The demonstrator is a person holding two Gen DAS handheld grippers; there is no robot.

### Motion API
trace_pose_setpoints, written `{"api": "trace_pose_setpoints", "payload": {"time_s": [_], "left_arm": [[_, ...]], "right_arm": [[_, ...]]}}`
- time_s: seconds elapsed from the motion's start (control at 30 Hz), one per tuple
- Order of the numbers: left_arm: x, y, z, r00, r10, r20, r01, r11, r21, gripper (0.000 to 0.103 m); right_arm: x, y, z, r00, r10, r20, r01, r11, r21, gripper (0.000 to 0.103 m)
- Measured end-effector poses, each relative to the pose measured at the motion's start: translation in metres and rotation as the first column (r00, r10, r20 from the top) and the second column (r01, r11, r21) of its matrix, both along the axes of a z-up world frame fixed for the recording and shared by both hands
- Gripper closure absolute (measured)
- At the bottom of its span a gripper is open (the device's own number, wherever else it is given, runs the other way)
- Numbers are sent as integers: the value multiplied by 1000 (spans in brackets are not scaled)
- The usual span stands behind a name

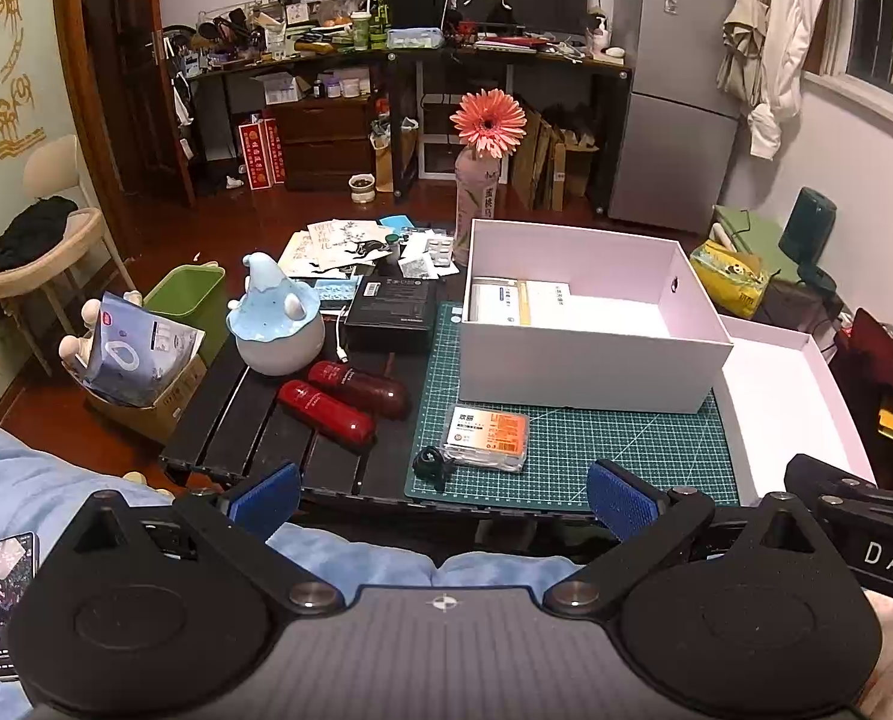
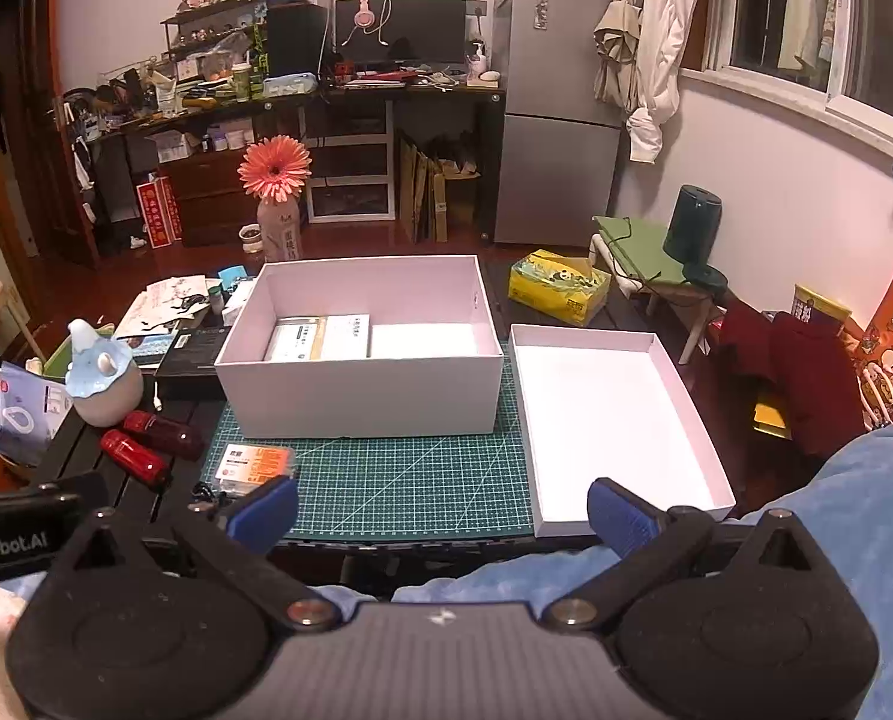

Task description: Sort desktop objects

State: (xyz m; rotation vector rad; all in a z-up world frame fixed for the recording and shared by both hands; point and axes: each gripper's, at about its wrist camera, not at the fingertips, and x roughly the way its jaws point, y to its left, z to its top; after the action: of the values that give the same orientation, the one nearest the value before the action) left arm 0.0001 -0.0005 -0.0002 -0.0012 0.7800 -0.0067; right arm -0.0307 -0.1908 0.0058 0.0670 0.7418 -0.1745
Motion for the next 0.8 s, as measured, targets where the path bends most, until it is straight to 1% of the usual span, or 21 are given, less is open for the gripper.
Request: {"api": "trace_pose_setpoints", "payload": {"time_s": [0.27, 0.37, 0.4, 0.57, 0.8], "left_arm": [[2, -2, -3, 1000, -20, -9, 20, 1000, 6, 0], [-2, 4, -3, 1000, -24, 7, 24, 1000, 10, 0], [-1, -6, -3, 1000, -21, 6, 21, 999, 33, 0], [-2, -9, -3, 1000, -14, 5, 14, 999, 37, 0], [-2, -9, -3, 1000, -9, 4, 8, 999, 51, 1]], "right_arm": [[-4, 5, -1, 1000, 4, 6, -4, 1000, -3, 0], [-3, 5, -2, 1000, 9, 5, -9, 1000, -1, 0], [-2, 3, -1, 1000, 11, 3, -11, 1000, 2, 0], [0, -1, -1, 1000, 17, -5, -17, 1000, 15, 0], [1, 3, -3, 1000, 19, -7, -19, 1000, -3, 0]]}}
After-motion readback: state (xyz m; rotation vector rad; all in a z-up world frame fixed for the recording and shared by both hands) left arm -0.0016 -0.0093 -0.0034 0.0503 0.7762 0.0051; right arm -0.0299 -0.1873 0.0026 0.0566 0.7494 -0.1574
